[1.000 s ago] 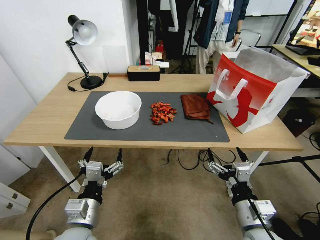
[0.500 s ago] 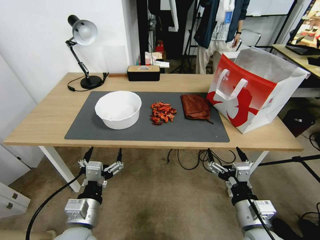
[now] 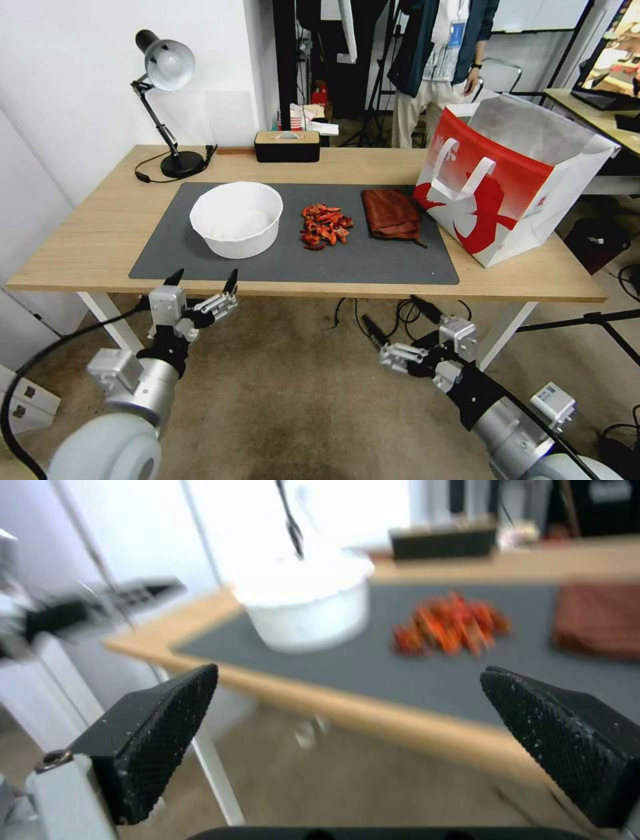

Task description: Sweep shrimp from table into container with towel, then put container into takeout bag.

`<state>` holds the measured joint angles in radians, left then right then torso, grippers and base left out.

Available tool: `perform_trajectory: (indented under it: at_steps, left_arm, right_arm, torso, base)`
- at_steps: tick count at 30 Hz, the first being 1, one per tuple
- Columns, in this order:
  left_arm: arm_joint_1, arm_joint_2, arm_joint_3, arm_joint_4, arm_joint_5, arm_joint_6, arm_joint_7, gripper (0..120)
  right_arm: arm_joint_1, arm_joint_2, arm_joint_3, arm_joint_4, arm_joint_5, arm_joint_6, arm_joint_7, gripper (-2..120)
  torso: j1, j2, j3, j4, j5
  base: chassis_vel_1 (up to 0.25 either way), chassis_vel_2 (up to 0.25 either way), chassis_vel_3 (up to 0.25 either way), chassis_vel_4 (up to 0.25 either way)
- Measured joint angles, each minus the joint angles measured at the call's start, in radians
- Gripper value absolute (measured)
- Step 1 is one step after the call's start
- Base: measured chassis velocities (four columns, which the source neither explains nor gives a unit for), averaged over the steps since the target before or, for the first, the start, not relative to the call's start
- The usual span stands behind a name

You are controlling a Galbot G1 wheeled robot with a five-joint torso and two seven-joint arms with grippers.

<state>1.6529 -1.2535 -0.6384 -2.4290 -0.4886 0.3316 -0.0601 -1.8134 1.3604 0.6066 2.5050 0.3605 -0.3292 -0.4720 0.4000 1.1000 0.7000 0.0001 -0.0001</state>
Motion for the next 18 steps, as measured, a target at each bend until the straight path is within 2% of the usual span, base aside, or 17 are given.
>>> perform_trajectory:
  at_steps: [2,3,8,18]
  left_arm:
    - [-0.02,0.028,-0.003,0.002,-0.048,-0.003,-0.001,100]
    - [-0.028,0.037,-0.006,0.004,-0.064,-0.007,-0.002,100]
    - [-0.033,0.044,-0.008,0.009,-0.08,-0.01,-0.002,100]
    - [-0.032,0.041,-0.009,0.013,-0.074,-0.012,0.0,100]
  right_arm:
    - [0.007,-0.002,0.0,0.0,0.015,0.015,-0.008,100]
    - [0.008,-0.002,-0.001,0.0,0.016,0.019,-0.008,100]
    - [0.017,-0.003,-0.001,0.0,0.022,0.03,0.008,100]
    - [0.036,-0.005,0.004,-0.003,0.027,0.056,0.073,100]
  torso:
    - [0.0,0.0,0.0,0.0005,-0.0005]
    - [0.0,0.0,0.0,-0.0007,0.0004]
    - [0.0,0.0,0.0,0.0001,0.0001]
    - [0.0,0.0,0.0,-0.0001,0.0001]
  base:
    - [0.0,0.0,0.0,0.0]
    - [0.0,0.0,0.0,0.0]
    - [0.0,0.0,0.0,0.0]
    - [0.0,0.0,0.0,0.0]
